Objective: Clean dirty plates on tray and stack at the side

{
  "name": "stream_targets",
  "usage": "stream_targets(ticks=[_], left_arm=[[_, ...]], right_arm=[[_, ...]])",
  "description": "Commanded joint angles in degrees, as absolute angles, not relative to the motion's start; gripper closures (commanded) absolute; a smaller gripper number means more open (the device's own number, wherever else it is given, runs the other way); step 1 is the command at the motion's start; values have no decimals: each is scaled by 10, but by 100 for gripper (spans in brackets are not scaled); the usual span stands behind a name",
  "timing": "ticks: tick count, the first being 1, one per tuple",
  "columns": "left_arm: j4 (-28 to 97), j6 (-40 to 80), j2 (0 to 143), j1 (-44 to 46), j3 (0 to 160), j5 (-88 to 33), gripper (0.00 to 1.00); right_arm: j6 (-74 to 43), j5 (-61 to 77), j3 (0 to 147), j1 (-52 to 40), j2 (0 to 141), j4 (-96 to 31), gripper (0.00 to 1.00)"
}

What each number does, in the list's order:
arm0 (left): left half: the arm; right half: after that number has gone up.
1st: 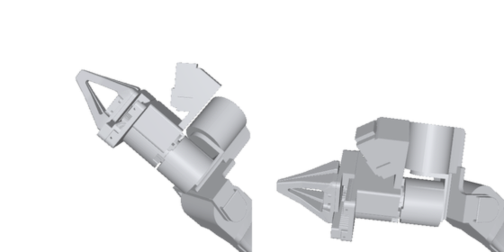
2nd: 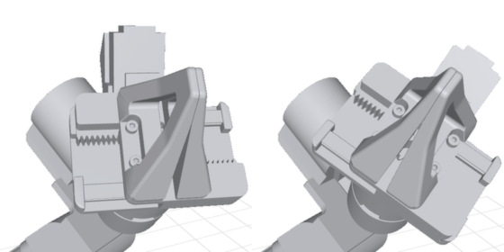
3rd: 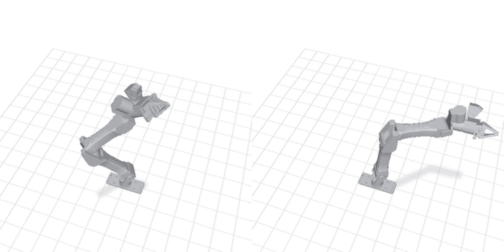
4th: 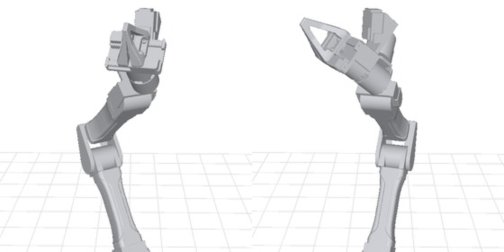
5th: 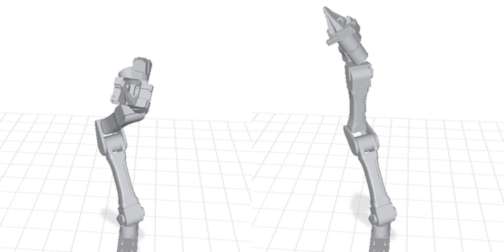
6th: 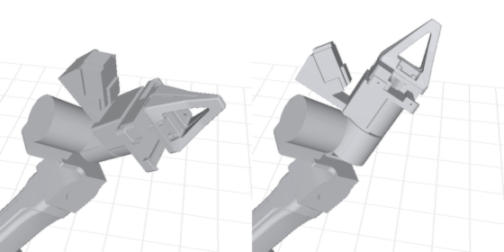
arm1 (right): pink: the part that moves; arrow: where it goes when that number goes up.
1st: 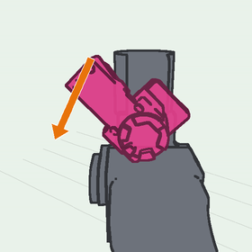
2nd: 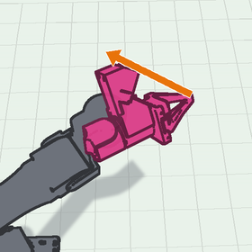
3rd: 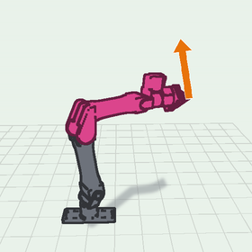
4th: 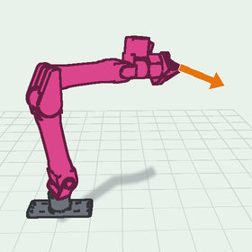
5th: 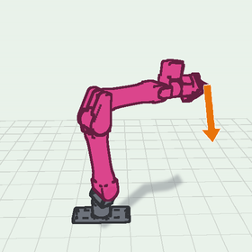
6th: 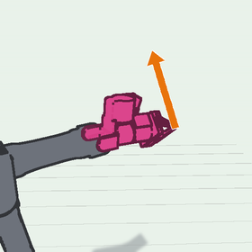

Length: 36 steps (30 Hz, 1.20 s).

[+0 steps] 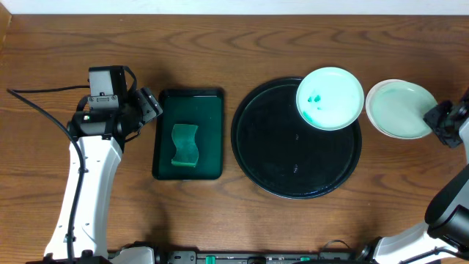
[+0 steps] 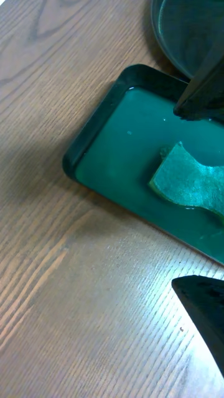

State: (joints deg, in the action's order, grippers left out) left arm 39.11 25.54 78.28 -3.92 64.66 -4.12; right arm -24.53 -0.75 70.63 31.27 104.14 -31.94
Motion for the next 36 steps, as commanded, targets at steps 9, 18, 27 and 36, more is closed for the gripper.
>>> stream_targets(ticks=[9, 18, 27, 36], left_arm=[[392, 258, 783, -41, 652, -38, 20], [392, 258, 783, -41, 652, -38, 20], [392, 258, 783, -41, 652, -38, 20], [392, 258, 783, -41, 652, -38, 20]], right_arm=[[-166, 114, 776, 260, 1045, -421, 53], [-87, 108, 955, 62, 1045, -625, 51], [-72, 107, 909, -190, 1050, -646, 50], [-75, 44, 775, -386, 1051, -509, 53]])
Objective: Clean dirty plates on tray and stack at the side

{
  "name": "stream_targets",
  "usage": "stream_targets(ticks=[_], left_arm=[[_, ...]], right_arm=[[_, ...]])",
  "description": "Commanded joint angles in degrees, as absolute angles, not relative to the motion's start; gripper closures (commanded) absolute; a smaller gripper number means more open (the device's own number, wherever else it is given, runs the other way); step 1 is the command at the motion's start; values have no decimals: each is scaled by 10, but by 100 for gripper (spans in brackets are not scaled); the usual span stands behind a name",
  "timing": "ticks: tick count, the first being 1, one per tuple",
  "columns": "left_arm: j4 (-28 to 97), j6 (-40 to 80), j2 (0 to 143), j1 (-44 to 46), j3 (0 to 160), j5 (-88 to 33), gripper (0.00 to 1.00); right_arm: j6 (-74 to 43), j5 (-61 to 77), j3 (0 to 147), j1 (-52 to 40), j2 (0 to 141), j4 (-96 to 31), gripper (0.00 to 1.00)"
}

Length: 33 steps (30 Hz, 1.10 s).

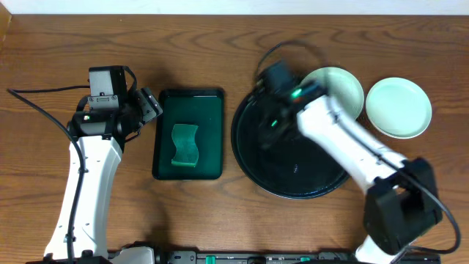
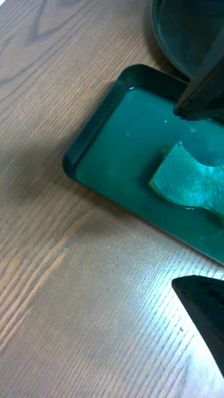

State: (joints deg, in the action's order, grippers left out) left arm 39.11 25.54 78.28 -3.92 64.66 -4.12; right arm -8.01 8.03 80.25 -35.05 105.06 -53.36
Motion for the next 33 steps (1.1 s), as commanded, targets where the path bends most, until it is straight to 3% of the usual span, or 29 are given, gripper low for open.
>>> stream_targets(ticks=[1, 10, 18, 33], left_arm=[[392, 258, 784, -41, 652, -38, 20], [392, 258, 784, -41, 652, -38, 20], [392, 258, 784, -41, 652, -38, 20], [392, 258, 784, -41, 652, -38, 20]], right_arm=[[-79, 35, 764, -400, 1051, -490, 54], [-131, -50, 670, -490, 1051, -359, 58], [-164, -68, 649, -499, 1051, -314, 72], [-203, -44, 620, -500, 1051, -261, 72]])
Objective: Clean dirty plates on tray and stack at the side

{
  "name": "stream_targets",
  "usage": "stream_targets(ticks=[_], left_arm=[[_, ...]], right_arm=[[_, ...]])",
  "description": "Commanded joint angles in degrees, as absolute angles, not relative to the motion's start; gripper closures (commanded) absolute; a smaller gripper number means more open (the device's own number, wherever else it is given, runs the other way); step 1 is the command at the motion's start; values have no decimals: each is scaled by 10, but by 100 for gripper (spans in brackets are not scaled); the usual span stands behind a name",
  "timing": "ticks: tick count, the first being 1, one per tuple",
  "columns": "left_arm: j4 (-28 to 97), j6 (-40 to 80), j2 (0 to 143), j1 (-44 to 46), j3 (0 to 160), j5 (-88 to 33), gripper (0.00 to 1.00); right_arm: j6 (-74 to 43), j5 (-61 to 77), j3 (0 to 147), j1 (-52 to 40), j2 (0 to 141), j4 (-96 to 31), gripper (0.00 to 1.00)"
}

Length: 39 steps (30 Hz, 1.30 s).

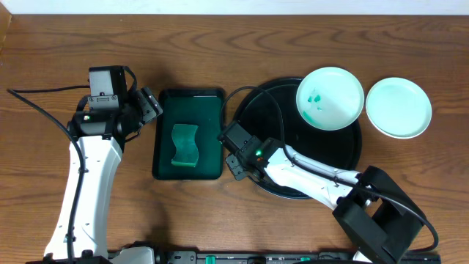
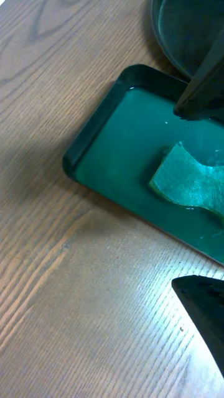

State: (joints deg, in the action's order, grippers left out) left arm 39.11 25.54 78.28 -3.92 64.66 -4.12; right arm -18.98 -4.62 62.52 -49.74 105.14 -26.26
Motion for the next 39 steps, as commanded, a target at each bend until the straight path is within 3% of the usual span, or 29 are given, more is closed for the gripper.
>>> stream_targets(ticks=[1, 13, 18, 20, 27, 30, 31, 39], left_arm=[[392, 258, 784, -41, 652, -38, 20], [392, 258, 784, -41, 652, -38, 20], [392, 258, 784, -41, 652, -38, 20], [392, 258, 783, -41, 652, -38, 20], [392, 258, 784, -41, 652, -38, 20], [392, 258, 784, -41, 652, -38, 20], [392, 258, 784, -41, 652, -38, 20], [392, 258, 784, -41, 652, -38, 20]], right_arm=[[-206, -44, 620, -500, 1051, -262, 73], [-208, -44, 589, -500, 1051, -222, 78], [-211, -39, 588, -500, 1051, -207, 96], [-217, -27, 588, -500, 1051, -207, 98], [-216, -5, 588, -512, 1051, -204, 98], [-216, -15, 588, -518, 1051, -204, 71], [-216, -23, 588, -519, 1051, -204, 70], [-216, -77, 587, -522, 1051, -202, 83]])
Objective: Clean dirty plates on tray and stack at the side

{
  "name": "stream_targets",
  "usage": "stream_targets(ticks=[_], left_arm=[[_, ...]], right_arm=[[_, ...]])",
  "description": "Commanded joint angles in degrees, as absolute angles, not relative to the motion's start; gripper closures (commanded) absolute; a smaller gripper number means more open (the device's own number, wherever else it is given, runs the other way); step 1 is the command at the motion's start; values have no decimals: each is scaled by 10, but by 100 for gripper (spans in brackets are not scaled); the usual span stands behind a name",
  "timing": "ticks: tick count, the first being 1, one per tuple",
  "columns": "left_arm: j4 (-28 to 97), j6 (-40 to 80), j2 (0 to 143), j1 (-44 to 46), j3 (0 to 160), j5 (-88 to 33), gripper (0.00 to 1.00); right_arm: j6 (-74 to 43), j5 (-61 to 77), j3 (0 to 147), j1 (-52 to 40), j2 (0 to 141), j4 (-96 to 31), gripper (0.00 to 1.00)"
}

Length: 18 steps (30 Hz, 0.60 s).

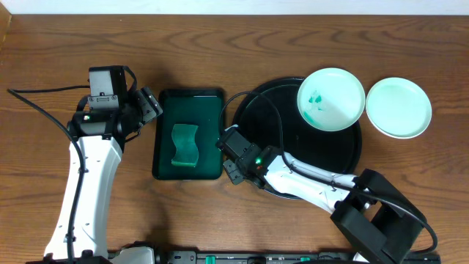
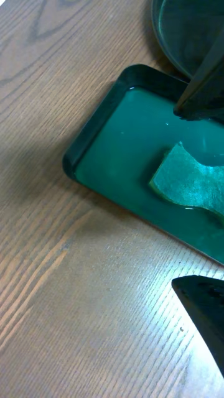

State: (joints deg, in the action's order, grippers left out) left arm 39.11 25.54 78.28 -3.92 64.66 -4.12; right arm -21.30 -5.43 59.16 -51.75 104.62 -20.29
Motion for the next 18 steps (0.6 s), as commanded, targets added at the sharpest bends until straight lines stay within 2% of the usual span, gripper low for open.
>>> stream_targets(ticks=[1, 14, 15, 18], left_arm=[[392, 258, 784, -41, 652, -38, 20], [392, 258, 784, -41, 652, -38, 20], [392, 258, 784, -41, 652, -38, 20], [392, 258, 784, -41, 652, -38, 20]], right_arm=[[-216, -77, 587, -522, 1051, -202, 85], [-216, -92, 583, -522, 1081, -192, 79], [-216, -92, 583, -522, 1087, -192, 80], [-216, -92, 583, -522, 1091, -191, 96]])
